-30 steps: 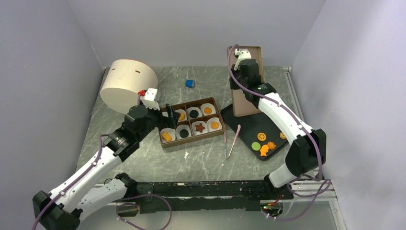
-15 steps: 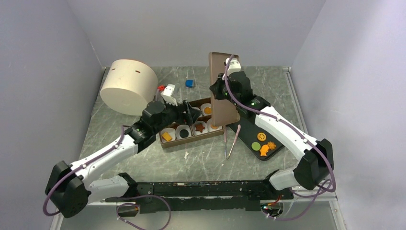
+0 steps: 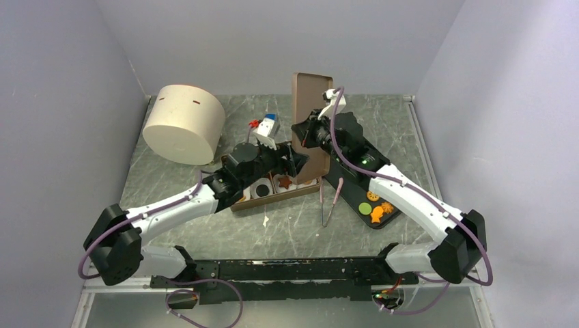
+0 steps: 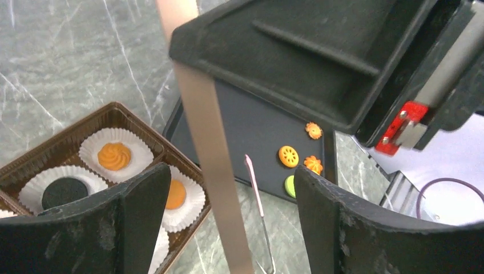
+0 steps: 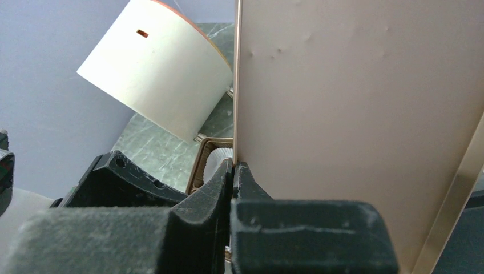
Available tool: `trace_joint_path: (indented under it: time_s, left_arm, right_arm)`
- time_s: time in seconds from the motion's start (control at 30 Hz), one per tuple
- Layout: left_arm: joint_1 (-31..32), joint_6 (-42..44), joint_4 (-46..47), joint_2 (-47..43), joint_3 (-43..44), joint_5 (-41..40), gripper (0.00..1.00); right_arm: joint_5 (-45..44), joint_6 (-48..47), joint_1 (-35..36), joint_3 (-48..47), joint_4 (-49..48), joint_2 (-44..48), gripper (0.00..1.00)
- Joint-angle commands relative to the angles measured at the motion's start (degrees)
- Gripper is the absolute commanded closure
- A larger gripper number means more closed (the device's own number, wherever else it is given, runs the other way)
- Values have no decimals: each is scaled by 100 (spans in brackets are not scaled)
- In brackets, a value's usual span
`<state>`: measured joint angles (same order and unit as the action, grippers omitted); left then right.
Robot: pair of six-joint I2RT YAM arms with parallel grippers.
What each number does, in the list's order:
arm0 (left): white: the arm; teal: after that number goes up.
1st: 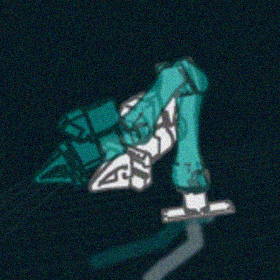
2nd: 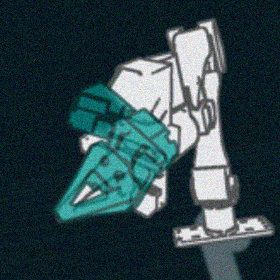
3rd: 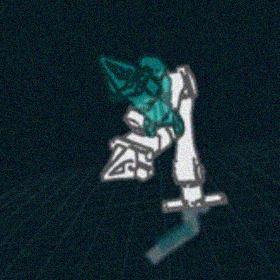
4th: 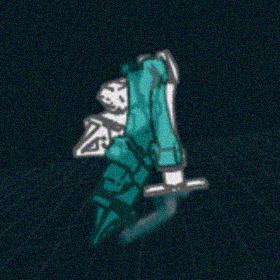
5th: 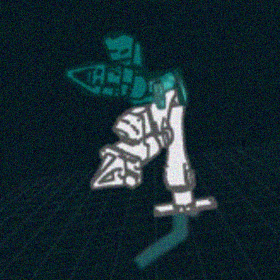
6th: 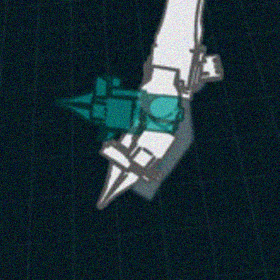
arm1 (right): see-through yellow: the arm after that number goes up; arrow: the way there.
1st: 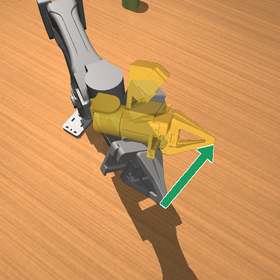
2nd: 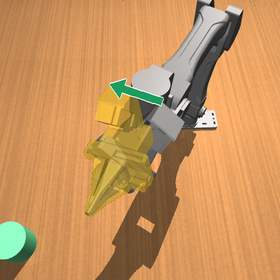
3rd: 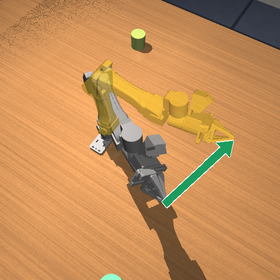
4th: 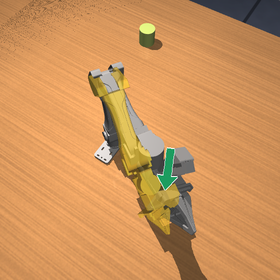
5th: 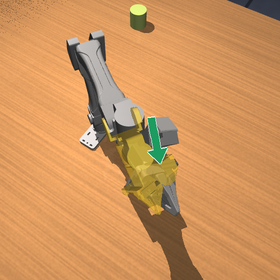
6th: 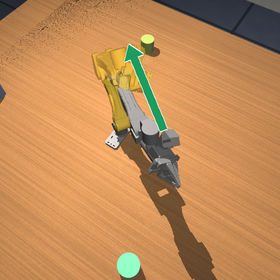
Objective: Pack the cookies
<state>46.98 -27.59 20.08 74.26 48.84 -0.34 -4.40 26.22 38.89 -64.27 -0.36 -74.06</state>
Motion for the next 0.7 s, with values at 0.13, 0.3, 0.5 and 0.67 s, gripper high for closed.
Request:
trace_joint_path:
  time_s: [0.13,0.3,0.5,0.67]
  left_arm:
    - [335,484,479,405,431,-852,28]
    - [548,1018,363,633,626,-1380,46]
    - [663,1608,-17,604,839,-1923,77]
    - [690,2040,-413,507,1125,-2170,95]
  right_arm:
    - [68,117,67,148,-879,376,100]
    - [150,150,69,247,-991,455,100]
    - [138,110,71,408,-1165,579,100]
    - [272,129,67,470,-1288,748,98]
